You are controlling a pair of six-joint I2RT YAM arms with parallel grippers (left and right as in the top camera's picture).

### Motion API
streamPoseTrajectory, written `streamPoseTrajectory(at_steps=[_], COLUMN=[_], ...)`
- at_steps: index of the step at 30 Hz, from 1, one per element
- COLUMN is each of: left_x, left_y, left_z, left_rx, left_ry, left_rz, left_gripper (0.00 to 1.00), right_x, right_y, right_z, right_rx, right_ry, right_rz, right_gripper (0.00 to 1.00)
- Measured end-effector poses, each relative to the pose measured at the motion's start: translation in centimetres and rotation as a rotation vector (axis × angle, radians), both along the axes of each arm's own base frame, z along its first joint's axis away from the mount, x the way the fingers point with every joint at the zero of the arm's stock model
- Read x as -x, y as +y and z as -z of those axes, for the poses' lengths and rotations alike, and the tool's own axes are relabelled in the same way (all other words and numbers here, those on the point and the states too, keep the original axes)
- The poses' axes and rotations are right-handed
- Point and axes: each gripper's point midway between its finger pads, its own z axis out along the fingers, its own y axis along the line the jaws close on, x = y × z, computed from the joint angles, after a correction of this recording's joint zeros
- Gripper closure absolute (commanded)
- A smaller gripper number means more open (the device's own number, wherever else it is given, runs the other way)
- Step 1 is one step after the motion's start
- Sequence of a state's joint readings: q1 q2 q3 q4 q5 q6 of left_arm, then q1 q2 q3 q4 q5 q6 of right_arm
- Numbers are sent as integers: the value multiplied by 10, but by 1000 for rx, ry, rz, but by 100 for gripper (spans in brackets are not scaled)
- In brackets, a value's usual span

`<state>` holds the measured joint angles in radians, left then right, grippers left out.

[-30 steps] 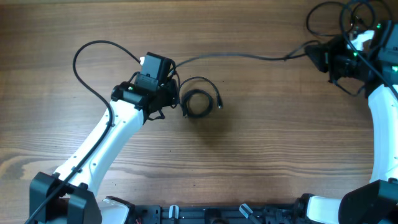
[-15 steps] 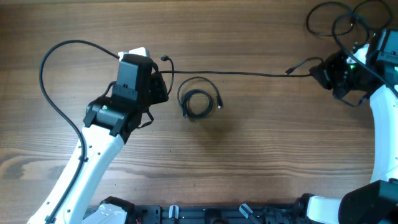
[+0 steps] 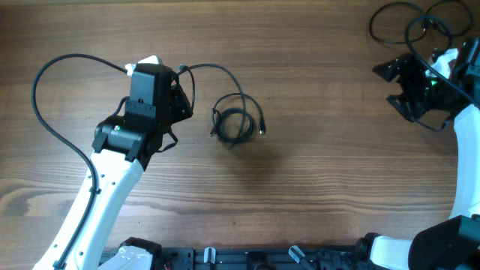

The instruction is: Untangle cables

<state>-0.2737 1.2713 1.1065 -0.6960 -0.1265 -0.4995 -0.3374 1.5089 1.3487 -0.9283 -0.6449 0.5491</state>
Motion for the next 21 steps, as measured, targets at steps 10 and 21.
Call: streamPoseTrajectory(at_steps=[10, 21], left_x=[3, 39], left_y=[-27, -55], left_z=[-14, 2], left_rx=[130, 264], left_ry=[-27, 139], left_rz=[103, 226], left_gripper=[96, 96], right_x=[4, 10], right_y=[152, 269], right_z=[-38, -39], right_rx=[85, 551], right_ry=[-490, -852], right_rz=[-763, -1130], right_gripper=[3, 5])
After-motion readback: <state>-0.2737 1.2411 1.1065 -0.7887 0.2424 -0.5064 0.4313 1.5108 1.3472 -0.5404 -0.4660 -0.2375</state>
